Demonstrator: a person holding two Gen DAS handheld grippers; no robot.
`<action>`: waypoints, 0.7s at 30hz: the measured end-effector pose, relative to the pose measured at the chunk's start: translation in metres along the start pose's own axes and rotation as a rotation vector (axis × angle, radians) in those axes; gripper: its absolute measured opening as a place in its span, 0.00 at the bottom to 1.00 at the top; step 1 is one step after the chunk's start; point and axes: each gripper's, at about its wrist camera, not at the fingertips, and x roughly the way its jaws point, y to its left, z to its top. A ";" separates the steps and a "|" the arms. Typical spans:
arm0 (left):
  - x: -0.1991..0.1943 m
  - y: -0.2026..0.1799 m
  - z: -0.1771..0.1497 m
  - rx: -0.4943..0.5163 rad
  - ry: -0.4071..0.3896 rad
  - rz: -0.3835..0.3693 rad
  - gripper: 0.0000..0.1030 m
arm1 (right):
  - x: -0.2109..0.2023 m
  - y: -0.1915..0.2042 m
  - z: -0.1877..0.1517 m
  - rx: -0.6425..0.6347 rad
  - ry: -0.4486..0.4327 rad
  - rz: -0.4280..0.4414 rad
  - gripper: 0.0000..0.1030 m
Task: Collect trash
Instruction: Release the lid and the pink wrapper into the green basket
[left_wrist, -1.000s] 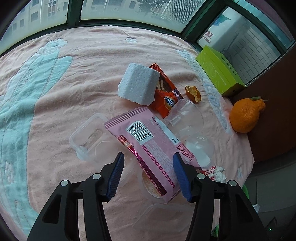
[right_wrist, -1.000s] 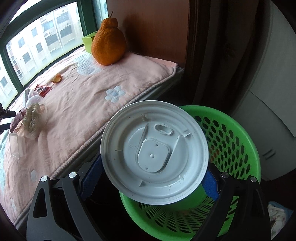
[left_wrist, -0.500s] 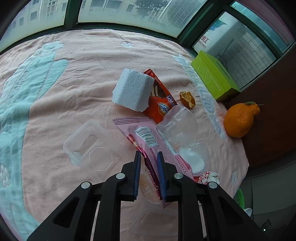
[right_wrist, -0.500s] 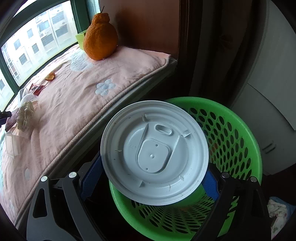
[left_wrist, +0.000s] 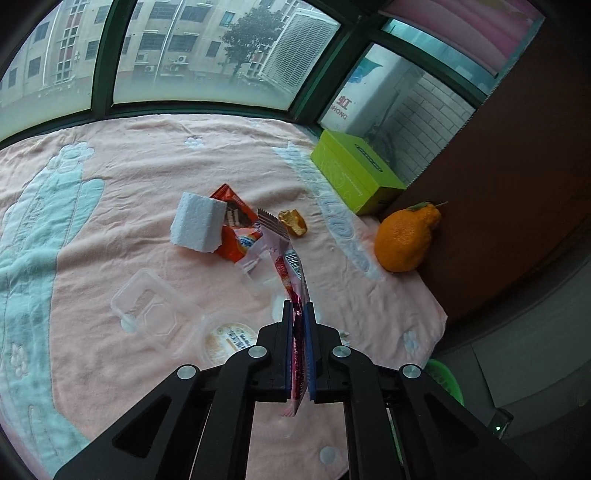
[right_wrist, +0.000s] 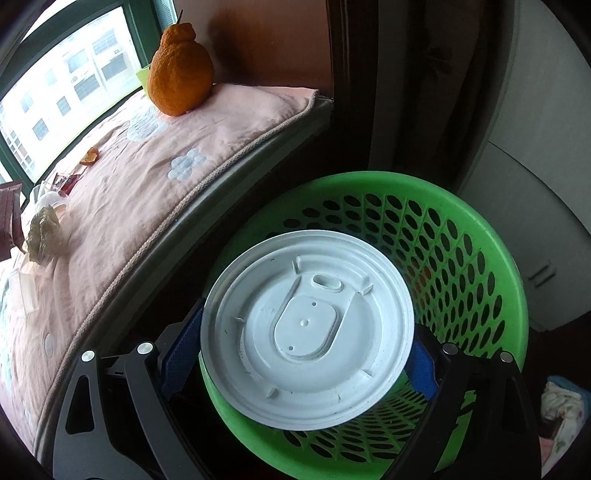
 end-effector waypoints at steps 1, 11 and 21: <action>-0.003 -0.008 -0.001 0.016 -0.008 -0.005 0.06 | -0.001 -0.001 0.000 -0.005 -0.002 -0.001 0.88; 0.009 -0.102 -0.027 0.162 0.086 -0.217 0.06 | -0.023 -0.022 -0.002 0.002 -0.045 -0.005 0.88; 0.103 -0.201 -0.106 0.299 0.357 -0.333 0.06 | -0.053 -0.061 -0.006 0.049 -0.099 -0.022 0.88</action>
